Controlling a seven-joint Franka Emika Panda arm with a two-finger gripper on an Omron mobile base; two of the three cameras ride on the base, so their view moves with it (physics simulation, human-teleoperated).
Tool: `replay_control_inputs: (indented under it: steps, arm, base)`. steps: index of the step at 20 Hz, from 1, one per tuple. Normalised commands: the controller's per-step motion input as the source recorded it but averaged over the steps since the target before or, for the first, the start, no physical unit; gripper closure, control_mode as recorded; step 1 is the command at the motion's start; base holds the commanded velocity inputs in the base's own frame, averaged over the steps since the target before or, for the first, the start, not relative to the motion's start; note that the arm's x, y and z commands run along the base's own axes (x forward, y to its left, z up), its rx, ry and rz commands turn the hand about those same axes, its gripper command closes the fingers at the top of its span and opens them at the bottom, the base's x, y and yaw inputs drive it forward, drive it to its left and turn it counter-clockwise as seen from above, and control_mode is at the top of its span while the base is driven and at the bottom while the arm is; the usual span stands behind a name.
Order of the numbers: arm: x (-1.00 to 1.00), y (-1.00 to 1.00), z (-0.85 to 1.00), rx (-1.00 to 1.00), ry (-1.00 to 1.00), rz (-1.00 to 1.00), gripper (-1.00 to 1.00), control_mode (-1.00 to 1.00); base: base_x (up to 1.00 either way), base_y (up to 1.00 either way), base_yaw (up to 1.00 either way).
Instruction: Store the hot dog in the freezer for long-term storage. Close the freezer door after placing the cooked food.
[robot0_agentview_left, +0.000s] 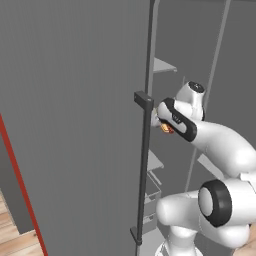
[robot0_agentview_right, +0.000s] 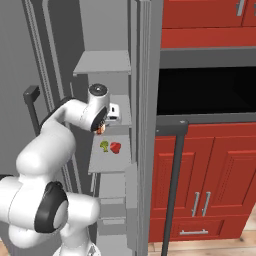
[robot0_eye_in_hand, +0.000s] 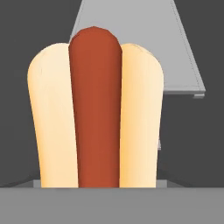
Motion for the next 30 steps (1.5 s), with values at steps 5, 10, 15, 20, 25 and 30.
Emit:
replay_control_inputs:
  steps: [5, 10, 15, 20, 25, 30]
  arm:
    - [0.19, 0.00, 0.00, 0.02, 0.02, 0.00, 1.00, -1.00]
    - [0.06, 0.00, 0.00, 0.00, 0.00, 0.00, 1.00, -1.00]
    - [0.15, 0.00, 0.00, 0.00, 0.00, 0.00, 1.00, -1.00]
    - [0.19, 0.00, -0.02, 0.00, 0.00, 0.00, 1.00, -1.00]
    - [0.33, 0.00, -0.03, 0.00, 0.00, 0.00, 1.00, -1.00]
    - [0.30, 0.00, -0.04, 0.00, 0.00, 0.00, 1.00, -1.00]
  base:
    - [0.00, 0.00, 0.00]
    - [0.00, 0.00, 0.00]
    - [0.00, 0.00, 0.00]
    - [0.00, 0.00, 0.00]
    - [0.00, 0.00, 0.00]
    - [0.00, 0.00, 0.00]
